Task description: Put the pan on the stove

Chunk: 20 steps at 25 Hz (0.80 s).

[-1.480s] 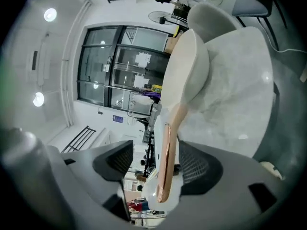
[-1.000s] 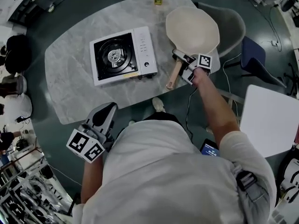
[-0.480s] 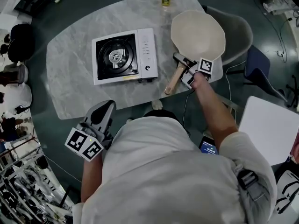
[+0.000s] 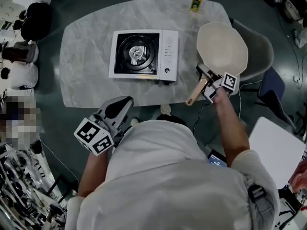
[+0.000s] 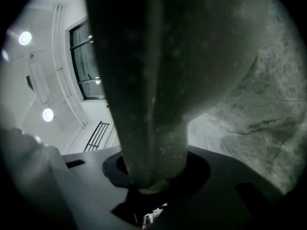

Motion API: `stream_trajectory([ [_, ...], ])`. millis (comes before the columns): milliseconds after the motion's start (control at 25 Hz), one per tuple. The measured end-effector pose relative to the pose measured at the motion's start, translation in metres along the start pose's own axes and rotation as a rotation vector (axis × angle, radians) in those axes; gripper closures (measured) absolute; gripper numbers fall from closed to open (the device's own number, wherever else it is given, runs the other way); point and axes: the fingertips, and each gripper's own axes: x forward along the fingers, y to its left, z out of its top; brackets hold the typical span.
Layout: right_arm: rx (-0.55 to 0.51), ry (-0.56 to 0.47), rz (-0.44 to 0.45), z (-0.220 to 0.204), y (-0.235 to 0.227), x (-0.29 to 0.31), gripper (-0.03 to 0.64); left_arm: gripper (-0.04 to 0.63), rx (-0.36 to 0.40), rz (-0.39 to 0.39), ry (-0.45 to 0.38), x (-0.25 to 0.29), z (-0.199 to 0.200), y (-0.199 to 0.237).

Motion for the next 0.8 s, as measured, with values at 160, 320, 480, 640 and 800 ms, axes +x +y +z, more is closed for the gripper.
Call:
stream_trajectory([
  [160, -0.03, 0.045, 0.001, -0.009, 0.014, -0.006, 0.485, 0.575, 0.006, -0.016, -0.007, -0.001, -0.003, -0.001],
  [320, -0.073, 0.116, 0.012, -0.02, 0.039, -0.004, 0.485, 0.575, -0.006, -0.017, -0.021, -0.008, -0.005, 0.003],
  [480, -0.099, 0.191, 0.027, -0.038, 0.07, 0.007, 0.485, 0.575, -0.013, -0.014, -0.036, -0.02, -0.007, 0.007],
  [640, -0.115, 0.259, 0.048, -0.056, 0.099, 0.019, 0.485, 0.575, -0.008, -0.019, -0.064, -0.031, -0.008, 0.007],
  [800, -0.126, 0.325, 0.065, -0.079, 0.12, 0.04, 0.485, 0.575, -0.027, 0.004, -0.092, -0.049, -0.01, 0.012],
])
